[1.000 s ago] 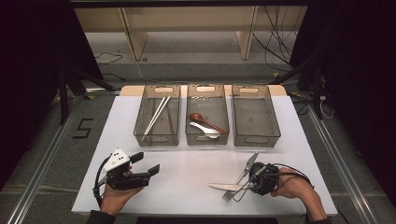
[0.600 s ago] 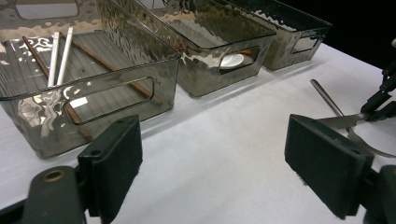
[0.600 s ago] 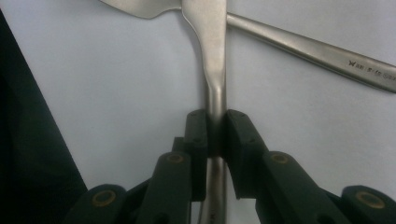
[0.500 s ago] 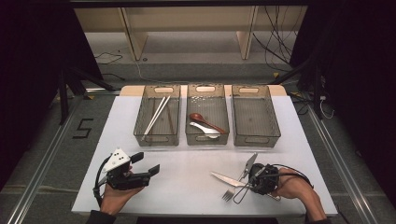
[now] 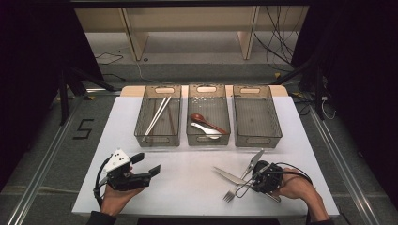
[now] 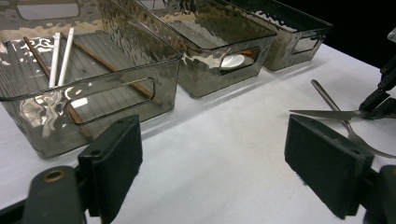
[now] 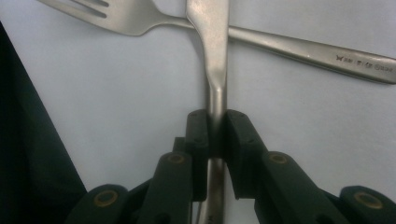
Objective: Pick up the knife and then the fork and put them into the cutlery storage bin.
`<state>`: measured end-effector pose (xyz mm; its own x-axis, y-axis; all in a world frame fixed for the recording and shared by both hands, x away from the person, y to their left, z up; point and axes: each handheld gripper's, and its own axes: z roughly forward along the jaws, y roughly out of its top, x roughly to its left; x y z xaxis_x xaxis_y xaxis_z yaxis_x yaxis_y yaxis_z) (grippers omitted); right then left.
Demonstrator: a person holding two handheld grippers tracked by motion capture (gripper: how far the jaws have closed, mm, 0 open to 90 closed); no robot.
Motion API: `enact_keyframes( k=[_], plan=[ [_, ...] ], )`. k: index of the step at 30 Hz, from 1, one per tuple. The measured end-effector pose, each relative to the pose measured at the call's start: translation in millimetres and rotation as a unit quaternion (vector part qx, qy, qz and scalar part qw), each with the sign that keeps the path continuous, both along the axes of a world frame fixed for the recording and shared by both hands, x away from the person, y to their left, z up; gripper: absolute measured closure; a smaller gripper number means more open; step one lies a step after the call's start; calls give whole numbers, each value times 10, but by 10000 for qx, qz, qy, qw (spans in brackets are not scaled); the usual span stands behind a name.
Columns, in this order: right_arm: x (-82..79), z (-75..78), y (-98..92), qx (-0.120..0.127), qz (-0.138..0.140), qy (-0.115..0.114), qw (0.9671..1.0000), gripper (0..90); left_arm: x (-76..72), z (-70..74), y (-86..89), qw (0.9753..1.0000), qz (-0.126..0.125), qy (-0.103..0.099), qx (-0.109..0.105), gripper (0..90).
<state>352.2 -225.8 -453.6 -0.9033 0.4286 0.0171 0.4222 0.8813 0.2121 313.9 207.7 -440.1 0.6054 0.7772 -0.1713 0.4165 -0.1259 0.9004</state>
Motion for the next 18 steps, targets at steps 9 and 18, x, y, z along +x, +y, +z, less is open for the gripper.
enact_keyframes(
  k=[9, 18],
  plan=[
    [21, 43, -37, 440, -147, 62, 9989, 805, -2, 2, 3, 10000, 13, -7, 2, 188],
    [70, 170, -138, 1193, -483, 14, 9917, 805, 0, 0, 4, 10000, 16, -4, 1, 188]
  ],
)
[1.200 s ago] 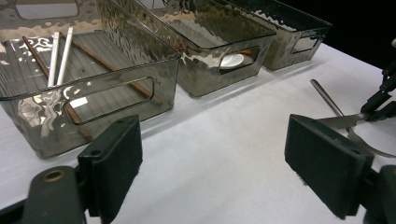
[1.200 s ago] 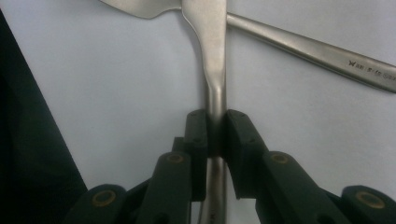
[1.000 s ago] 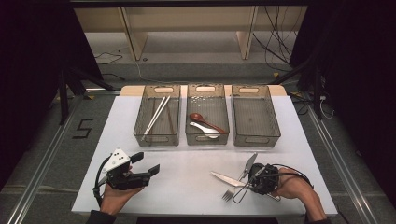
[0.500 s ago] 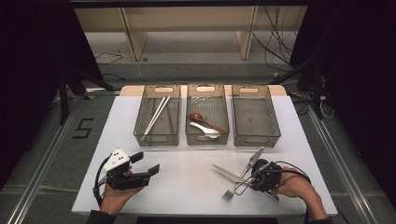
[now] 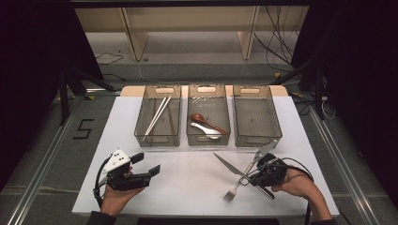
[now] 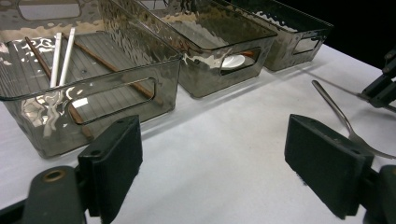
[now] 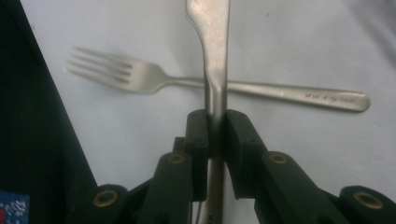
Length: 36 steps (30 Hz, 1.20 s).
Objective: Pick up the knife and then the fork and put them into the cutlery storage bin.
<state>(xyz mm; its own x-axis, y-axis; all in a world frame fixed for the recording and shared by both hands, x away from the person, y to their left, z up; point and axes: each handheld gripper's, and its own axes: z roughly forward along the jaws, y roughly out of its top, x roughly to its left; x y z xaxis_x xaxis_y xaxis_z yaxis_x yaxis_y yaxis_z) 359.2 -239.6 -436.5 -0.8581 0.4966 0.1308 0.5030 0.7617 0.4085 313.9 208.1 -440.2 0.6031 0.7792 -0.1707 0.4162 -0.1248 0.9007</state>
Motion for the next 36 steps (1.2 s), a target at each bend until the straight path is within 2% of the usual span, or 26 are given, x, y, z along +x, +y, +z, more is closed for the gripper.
enact_keyframes(
  k=[5, 8, 15, 23, 27, 31, 36],
  plan=[
    [76, 56, -100, 452, -356, -5, 9983, 805, 1, 1, 2, 10000, 12, 1, -15, 188],
    [131, 92, -170, 765, -552, -4, 9955, 805, 2, 1, 2, 10000, 14, 2, -12, 188],
    [262, 167, -251, 1226, -825, -56, 9890, 805, 3, 3, 5, 10000, 14, -5, -10, 189],
    [379, 189, -311, 1461, -1132, -82, 9827, 805, 1, 5, 7, 10000, 21, -10, -11, 188],
    [430, 231, -369, 1643, -1297, -133, 9778, 805, 4, 5, 8, 10000, 17, -15, -3, 188],
    [474, 277, -407, 1734, -1442, -197, 9740, 805, 3, 5, 3, 10000, 17, -12, -6, 188],
    [550, 338, -462, 1848, -1691, -283, 9677, 805, 4, 6, 7, 10000, 20, -25, -9, 188]
  ],
)
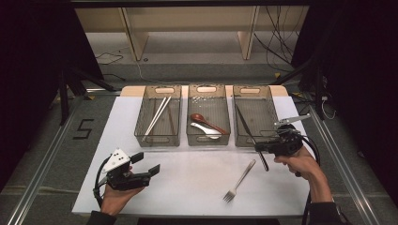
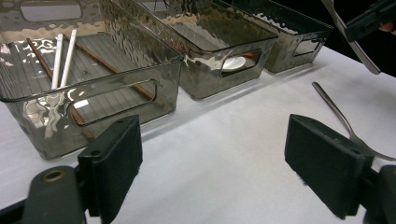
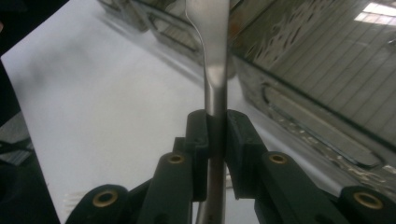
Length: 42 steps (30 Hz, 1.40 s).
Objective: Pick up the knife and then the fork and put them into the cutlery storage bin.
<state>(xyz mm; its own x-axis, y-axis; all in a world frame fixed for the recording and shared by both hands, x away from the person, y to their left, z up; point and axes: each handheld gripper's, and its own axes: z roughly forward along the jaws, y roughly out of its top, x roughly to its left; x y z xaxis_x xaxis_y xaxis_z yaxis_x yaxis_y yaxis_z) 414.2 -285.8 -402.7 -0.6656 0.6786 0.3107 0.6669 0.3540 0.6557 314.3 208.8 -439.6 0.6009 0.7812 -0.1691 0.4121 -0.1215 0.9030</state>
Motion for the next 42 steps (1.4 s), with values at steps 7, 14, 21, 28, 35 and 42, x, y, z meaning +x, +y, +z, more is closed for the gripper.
enact_keyframes(
  k=[7, 14, 21, 28, 35, 42],
  plan=[
    [125, 118, -45, 11, -323, -95, 9994, 805, -1, 5, 9, 10000, 5, -6, -84, 188],
    [279, 223, -70, -33, -632, -148, 9979, 805, -4, 9, 19, 9998, 41, -44, -166, 188],
    [439, 285, -84, -50, -878, -141, 9960, 805, -6, 12, 21, 9998, 47, -78, -174, 188],
    [618, 352, -76, -131, -1079, -144, 9940, 805, -10, 17, 28, 9997, 48, -101, -204, 188],
    [772, 387, -46, -225, -1187, -61, 9927, 804, -10, 17, 29, 9997, 43, -101, -206, 188],
    [932, 403, 6, -327, -1292, 13, 9911, 804, -9, 17, 27, 9997, 39, -100, -210, 188]
  ],
)
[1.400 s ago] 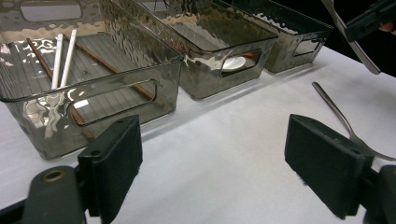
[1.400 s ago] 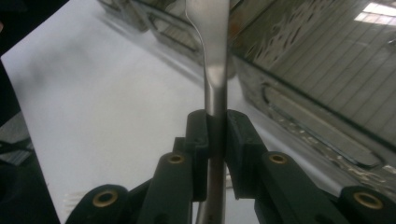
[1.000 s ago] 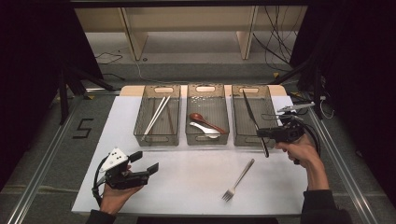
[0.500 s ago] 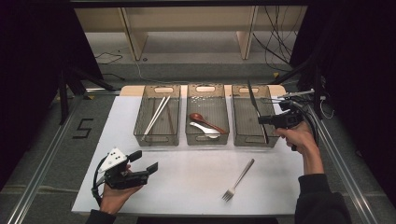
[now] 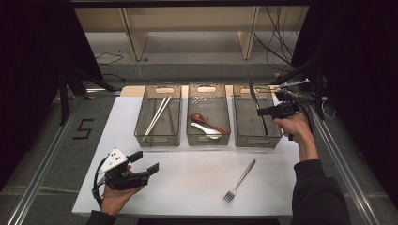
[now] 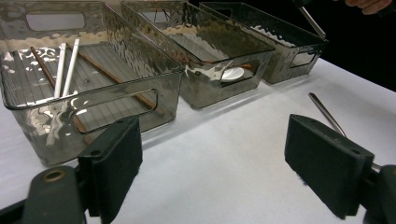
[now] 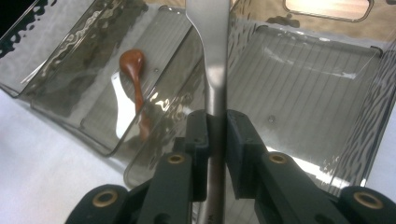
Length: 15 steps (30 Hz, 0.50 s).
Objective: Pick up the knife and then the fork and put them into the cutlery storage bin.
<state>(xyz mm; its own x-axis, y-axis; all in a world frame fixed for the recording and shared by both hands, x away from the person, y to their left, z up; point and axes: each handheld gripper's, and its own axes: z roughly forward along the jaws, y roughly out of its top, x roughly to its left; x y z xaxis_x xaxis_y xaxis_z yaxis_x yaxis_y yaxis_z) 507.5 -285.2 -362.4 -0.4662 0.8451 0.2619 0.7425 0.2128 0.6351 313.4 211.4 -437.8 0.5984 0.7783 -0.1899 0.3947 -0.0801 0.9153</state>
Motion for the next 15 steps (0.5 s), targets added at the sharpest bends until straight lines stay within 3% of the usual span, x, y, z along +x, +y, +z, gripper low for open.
enact_keyframes(
  k=[15],
  plan=[
    [197, -176, 67, -257, -293, 329, 9987, 804, 0, 1, 7, 10000, -5, 5, -4, 188]
  ],
)
